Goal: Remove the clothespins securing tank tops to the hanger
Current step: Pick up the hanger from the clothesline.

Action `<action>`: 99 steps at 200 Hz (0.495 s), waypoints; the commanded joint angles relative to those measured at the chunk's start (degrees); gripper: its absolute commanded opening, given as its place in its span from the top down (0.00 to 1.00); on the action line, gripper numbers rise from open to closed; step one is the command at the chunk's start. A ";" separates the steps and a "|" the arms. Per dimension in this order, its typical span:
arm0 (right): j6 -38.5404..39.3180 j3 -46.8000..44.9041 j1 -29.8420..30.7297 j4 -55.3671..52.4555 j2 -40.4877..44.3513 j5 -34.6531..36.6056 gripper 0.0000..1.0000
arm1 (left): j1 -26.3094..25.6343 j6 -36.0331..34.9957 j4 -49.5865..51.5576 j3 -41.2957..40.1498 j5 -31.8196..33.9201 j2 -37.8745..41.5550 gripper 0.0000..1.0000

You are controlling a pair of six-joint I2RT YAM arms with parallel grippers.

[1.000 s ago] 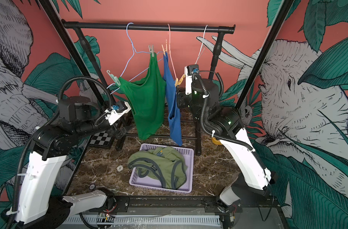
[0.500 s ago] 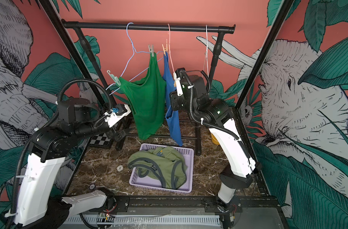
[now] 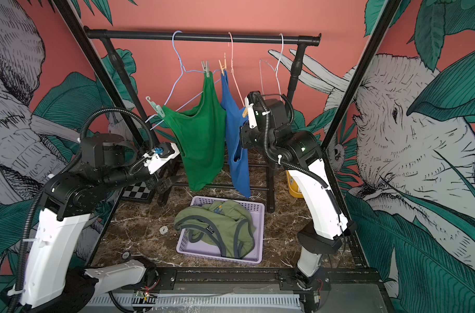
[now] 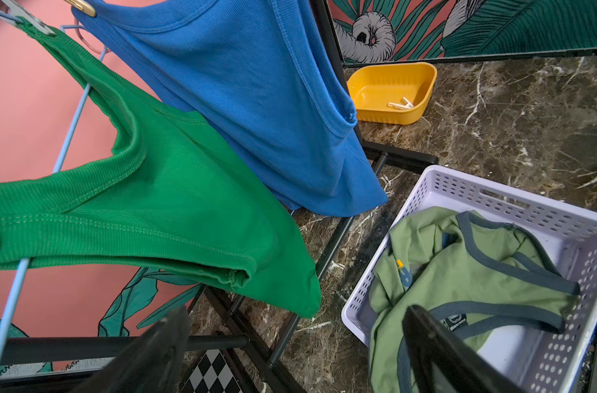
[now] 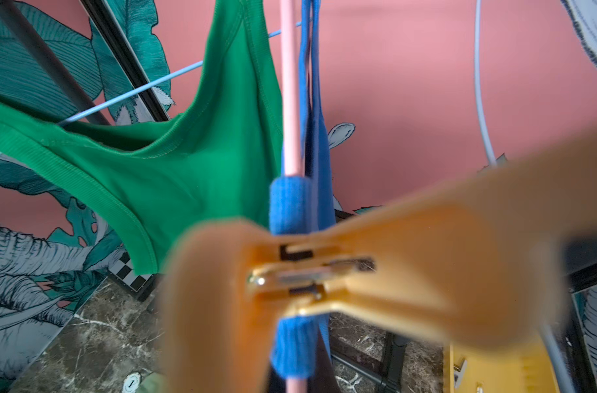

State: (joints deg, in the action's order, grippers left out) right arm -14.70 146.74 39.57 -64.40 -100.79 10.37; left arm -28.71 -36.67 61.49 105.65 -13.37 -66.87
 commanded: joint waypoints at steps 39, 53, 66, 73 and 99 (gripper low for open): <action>5.05 -1.58 -0.57 5.88 0.25 -2.16 1.00 | 0.36 -0.86 1.62 1.53 -1.15 -0.49 0.01; 6.57 -1.98 -0.55 7.89 0.76 -3.51 1.00 | 0.33 -0.95 1.78 1.51 -0.99 -0.69 0.01; 7.25 -3.84 -0.55 10.70 2.04 -3.83 1.00 | 0.33 -1.04 1.82 1.49 -0.87 -0.79 0.01; 7.46 -5.03 -0.55 12.25 2.86 -3.97 1.00 | 0.37 -1.12 1.87 1.49 -0.79 -0.94 0.01; 8.08 -9.55 -0.55 17.98 6.55 -3.78 1.00 | 0.38 -1.04 1.91 1.69 -0.54 -1.20 0.01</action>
State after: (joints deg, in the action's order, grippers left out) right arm -8.93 139.98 39.13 -56.45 -99.09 7.94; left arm -28.71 -36.91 62.63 105.82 -13.50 -68.03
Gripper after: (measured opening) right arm 0.049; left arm 0.994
